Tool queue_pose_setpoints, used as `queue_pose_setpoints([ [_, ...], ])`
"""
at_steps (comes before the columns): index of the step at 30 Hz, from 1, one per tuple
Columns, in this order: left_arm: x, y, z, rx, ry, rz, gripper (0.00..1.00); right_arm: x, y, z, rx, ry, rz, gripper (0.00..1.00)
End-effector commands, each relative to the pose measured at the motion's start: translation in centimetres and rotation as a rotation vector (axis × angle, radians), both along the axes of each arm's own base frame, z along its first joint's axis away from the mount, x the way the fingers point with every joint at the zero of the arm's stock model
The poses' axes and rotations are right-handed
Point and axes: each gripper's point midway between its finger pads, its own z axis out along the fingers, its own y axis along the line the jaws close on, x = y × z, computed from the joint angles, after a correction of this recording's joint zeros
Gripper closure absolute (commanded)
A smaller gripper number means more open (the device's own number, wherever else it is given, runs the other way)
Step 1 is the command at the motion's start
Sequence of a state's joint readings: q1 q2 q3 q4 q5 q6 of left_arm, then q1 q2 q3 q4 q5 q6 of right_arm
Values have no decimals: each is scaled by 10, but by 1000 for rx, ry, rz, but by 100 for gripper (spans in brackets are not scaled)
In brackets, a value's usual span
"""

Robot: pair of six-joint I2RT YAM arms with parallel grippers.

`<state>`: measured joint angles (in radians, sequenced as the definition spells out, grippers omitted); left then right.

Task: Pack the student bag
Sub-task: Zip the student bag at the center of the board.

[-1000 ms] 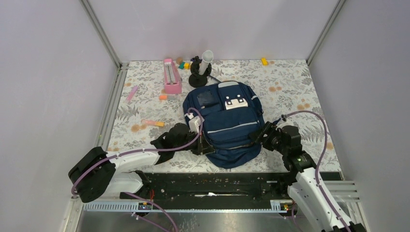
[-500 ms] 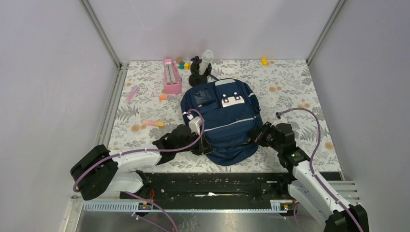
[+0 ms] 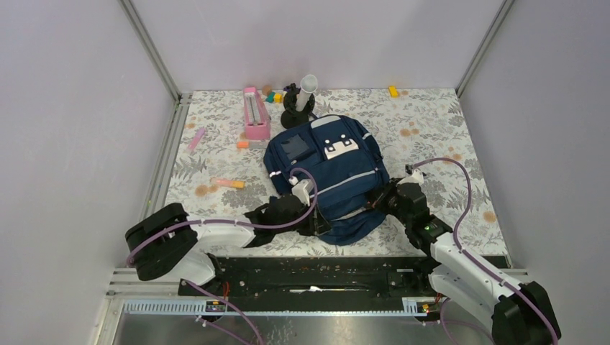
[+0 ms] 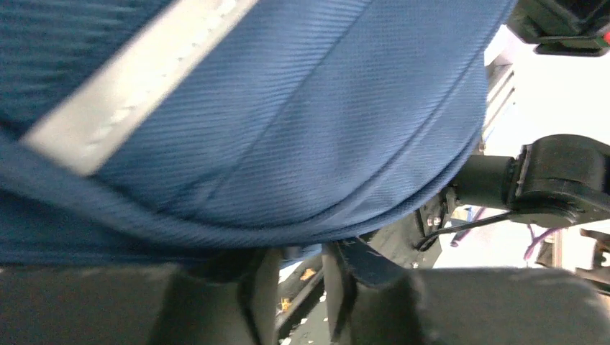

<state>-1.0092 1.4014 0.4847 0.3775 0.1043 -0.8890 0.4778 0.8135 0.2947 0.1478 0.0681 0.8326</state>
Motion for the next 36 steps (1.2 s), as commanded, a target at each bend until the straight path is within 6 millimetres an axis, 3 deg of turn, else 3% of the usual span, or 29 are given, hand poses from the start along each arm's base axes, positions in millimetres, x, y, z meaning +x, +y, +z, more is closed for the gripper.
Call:
queue_pose_setpoints([
  [1, -1, -55, 91, -320, -83, -73, 58, -2, 33, 49, 106, -105, 122, 100],
  [3, 1, -47, 86, -283, -102, -59, 39, -5, 25, 49, 66, -106, 107, 96],
  [8, 4, -11, 76, -146, -164, -42, 5, -16, 4, 50, -54, -133, 104, 50],
  [10, 1, 8, 70, -71, -162, -52, 1, -22, -2, 47, -108, -119, 116, 39],
  [15, 0, 51, 63, 71, -147, -73, 1, -31, -8, 39, -192, -98, 160, 37],
  [22, 30, 91, 68, 115, -158, 11, 1, -49, 17, 47, -216, -168, 274, 39],
  [28, 59, 89, 74, -23, -110, 78, 1, -61, 44, 66, -207, -279, 397, 43],
  [36, 87, 87, 71, -97, -96, 176, 1, -89, 95, 60, -233, -302, 577, 48],
])
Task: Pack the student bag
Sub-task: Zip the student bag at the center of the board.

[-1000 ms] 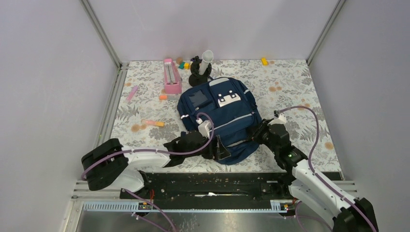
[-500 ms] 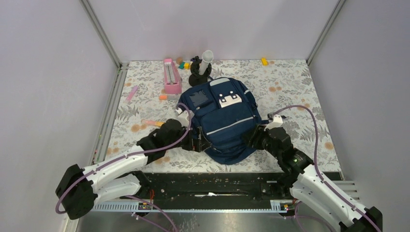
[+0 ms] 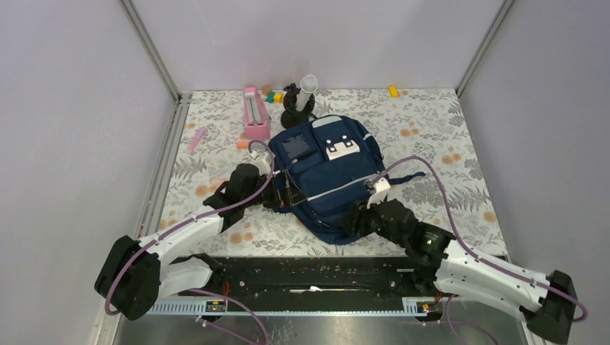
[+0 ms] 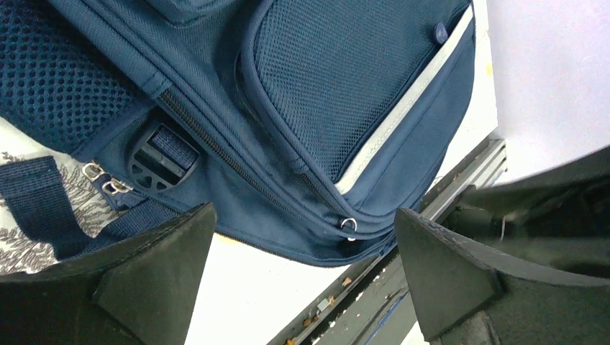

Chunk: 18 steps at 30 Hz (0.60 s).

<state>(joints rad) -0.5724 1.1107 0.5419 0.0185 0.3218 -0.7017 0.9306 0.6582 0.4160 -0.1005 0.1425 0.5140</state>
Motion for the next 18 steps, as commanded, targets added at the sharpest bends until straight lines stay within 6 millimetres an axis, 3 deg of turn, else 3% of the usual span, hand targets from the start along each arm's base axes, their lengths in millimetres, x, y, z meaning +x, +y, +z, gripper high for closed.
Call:
queue_pose_setpoints([
  [1, 15, -9, 17, -111, -51, 28, 1, -8, 37, 23, 26, -93, 83, 49],
  [6, 19, -8, 13, -125, -40, 45, 1, -20, 65, 10, -52, -98, 136, 52],
  [12, 17, -5, 11, -111, -32, 37, 1, -3, 62, -11, -141, -113, 43, 51],
  [18, 15, -3, 13, -105, -37, 30, 1, -1, 67, -31, -201, -81, 46, 51],
])
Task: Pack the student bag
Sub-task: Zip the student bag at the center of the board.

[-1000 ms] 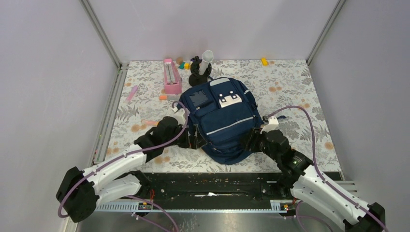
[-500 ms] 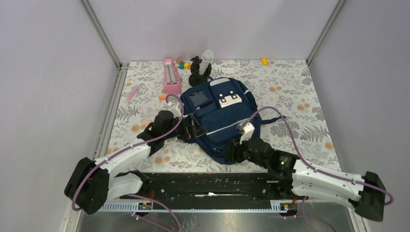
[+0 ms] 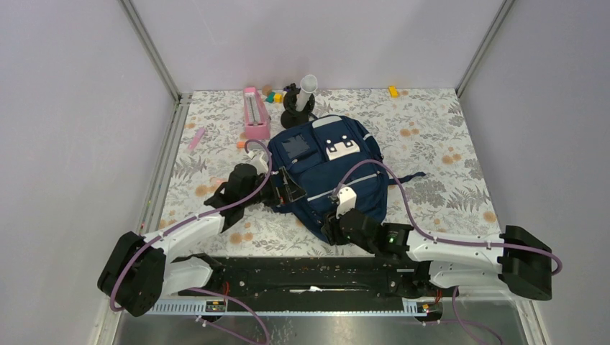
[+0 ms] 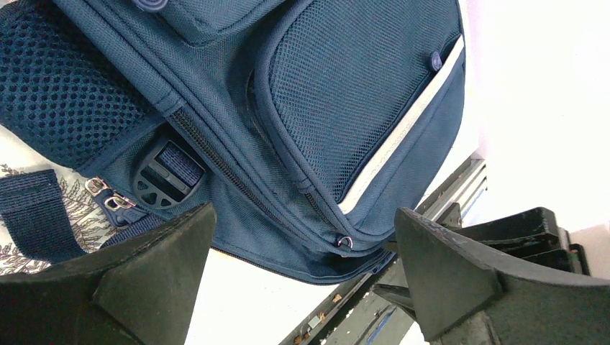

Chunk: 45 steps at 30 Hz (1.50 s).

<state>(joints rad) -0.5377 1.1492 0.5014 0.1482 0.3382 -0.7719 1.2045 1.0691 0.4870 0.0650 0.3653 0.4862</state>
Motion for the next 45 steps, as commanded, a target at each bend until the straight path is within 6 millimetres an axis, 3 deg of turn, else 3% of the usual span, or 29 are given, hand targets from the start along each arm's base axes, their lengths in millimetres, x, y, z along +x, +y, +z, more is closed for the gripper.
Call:
queue_pose_setpoints([
  [1, 2, -3, 16, -33, -50, -23, 1, 15, 11, 13, 20, -51, -48, 51],
  [14, 2, -3, 16, -29, -47, -34, 1, 22, 21, 4, -22, -54, -59, 54],
  [22, -3, 0, 11, -22, -40, -34, 1, 36, 12, -2, 39, 50, -198, 53],
  [37, -11, 2, -1, -29, -14, -38, 1, 42, 18, 0, 223, 255, -263, 62],
  [41, -13, 3, -4, -30, -8, -36, 1, 43, 19, 1, 242, 285, -286, 58],
  [45, -15, 3, -6, -36, -4, -37, 1, 47, 17, 0, 242, 287, -310, 61],
])
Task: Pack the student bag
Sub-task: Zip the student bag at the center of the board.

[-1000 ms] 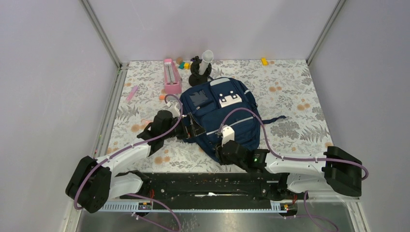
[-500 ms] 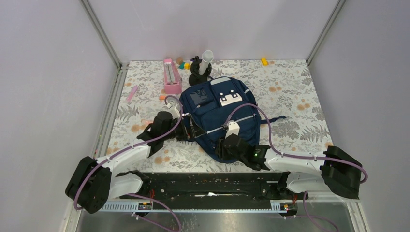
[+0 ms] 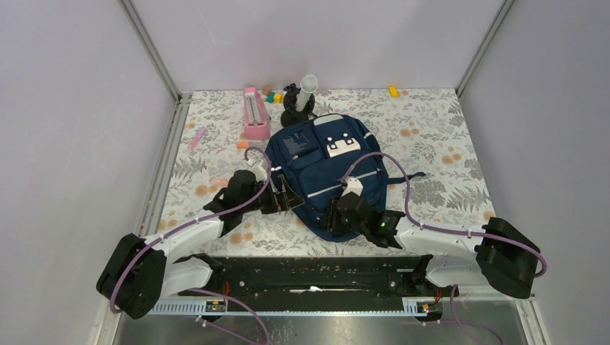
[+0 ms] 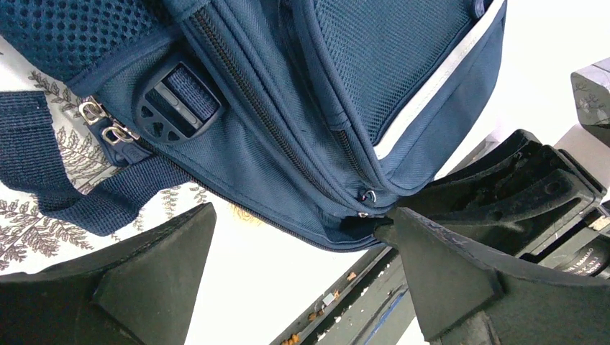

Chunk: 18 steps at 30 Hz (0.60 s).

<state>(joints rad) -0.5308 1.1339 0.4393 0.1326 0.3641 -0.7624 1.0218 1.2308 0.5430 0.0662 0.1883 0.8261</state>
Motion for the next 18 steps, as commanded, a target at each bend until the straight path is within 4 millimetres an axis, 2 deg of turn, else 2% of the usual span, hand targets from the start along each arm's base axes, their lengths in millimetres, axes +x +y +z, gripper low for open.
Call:
queue_pose_setpoints([
  [1, 2, -5, 17, -63, -56, -15, 1, 26, 8, 22, 56, -56, -78, 61],
  [6, 1, -5, 16, -68, -55, -13, 1, 31, 7, 14, -3, -80, -67, 67],
  [9, 2, -5, 17, -73, -57, -5, 1, 32, 14, 16, 9, -91, -39, 71],
  [12, 3, -5, 19, -78, -60, -3, 1, 34, 16, 20, 19, -112, -24, 80],
  [16, 4, -6, 21, -84, -64, -1, 1, 35, 17, 33, 29, -166, 9, 100],
  [18, 4, -7, 22, -83, -67, -5, 1, 34, 14, 41, 30, -189, 22, 100],
])
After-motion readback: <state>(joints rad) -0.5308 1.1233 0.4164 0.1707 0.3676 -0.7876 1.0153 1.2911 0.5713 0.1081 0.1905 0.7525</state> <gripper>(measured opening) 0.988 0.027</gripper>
